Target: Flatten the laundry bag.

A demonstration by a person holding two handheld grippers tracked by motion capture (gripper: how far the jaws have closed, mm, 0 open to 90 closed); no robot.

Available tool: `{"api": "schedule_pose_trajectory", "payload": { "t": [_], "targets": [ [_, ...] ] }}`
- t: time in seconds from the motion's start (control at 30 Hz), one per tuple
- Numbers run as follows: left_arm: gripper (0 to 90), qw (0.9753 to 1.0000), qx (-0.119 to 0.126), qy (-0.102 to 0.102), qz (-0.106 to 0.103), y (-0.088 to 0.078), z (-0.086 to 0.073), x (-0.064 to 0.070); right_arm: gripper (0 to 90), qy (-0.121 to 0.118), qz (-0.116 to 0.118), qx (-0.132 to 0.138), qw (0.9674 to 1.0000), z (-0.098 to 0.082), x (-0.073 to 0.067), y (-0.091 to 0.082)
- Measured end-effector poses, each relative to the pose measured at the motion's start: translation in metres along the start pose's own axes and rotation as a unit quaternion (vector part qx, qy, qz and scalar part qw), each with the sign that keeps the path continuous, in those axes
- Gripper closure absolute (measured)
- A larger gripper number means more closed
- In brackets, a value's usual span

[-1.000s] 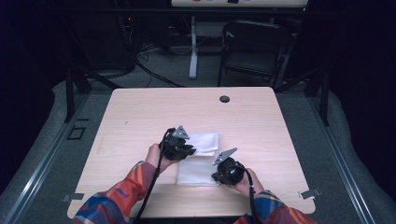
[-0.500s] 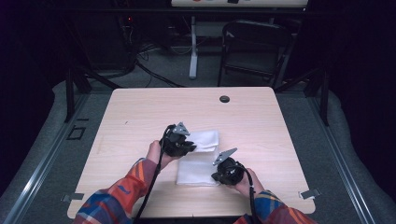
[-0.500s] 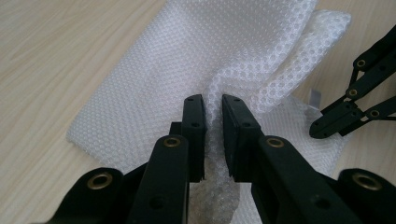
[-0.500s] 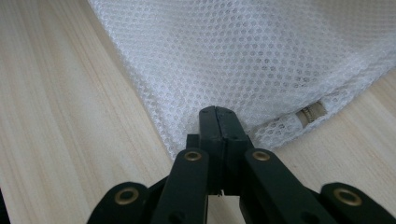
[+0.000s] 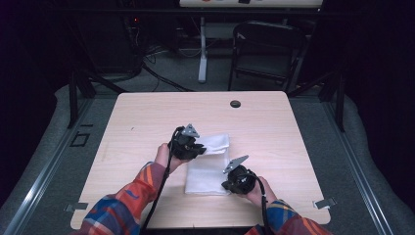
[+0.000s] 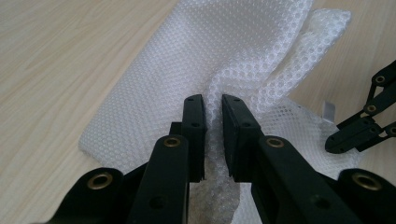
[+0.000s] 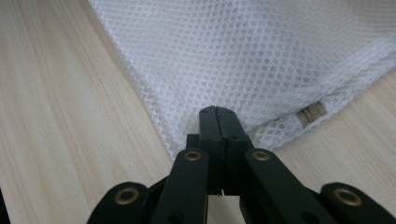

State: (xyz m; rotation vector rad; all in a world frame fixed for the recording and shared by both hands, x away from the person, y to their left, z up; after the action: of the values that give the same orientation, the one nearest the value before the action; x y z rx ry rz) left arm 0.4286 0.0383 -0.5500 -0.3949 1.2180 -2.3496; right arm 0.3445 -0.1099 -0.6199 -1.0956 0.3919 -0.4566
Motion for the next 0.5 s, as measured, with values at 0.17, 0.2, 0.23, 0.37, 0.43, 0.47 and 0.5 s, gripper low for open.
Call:
{"api": "schedule_pose_trajectory", "payload": {
  "t": [0.17,0.2,0.23,0.37,0.43,0.47,0.5],
  "targets": [
    [79.5,1.0000,0.002,-0.003,0.001,0.0015,0.0026,-0.0030,90.0,0.002,0.002,-0.001,1.0000,0.0002,-0.0006,-0.0002],
    [79.5,1.0000,0.004,-0.003,0.002,0.0021,0.0035,-0.0036,90.0,0.002,0.002,-0.001,1.0000,0.0002,-0.0006,-0.0002],
    [79.5,1.0000,0.002,-0.003,0.002,0.0023,0.0038,-0.0043,90.0,0.002,0.002,-0.001,1.0000,0.0002,-0.0006,-0.0002],
    [79.6,1.0000,0.004,-0.002,0.003,0.0035,0.0055,-0.0068,90.0,0.002,0.000,-0.002,1.0000,0.0001,-0.0004,-0.0004],
    [79.6,1.0000,0.004,-0.005,0.001,0.0040,0.0062,-0.0074,90.0,0.002,0.000,-0.002,1.0000,0.0001,-0.0004,-0.0004],
    [79.6,1.0000,0.005,-0.004,0.003,0.0043,0.0066,-0.0082,90.0,0.002,0.001,-0.002,1.0000,0.0000,-0.0004,-0.0004],
    [79.6,1.0000,0.005,-0.004,0.004,0.0047,0.0070,-0.0087,90.0,0.005,0.000,0.000,1.0000,0.0001,-0.0006,-0.0002]
  ]
}}
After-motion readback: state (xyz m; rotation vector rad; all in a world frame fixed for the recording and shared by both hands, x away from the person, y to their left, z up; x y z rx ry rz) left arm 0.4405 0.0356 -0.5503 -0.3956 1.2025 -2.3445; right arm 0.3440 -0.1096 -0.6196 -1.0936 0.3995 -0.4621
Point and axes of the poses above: each handheld gripper's, and its own axes: y roughly forward along the jaws, z roughly out of its top, x roughly to its right, the point moved 7 cm from there along y, roughly forward along the jaws, and after that the axes turned 9 degrees about -x, right-handed, at the moved point
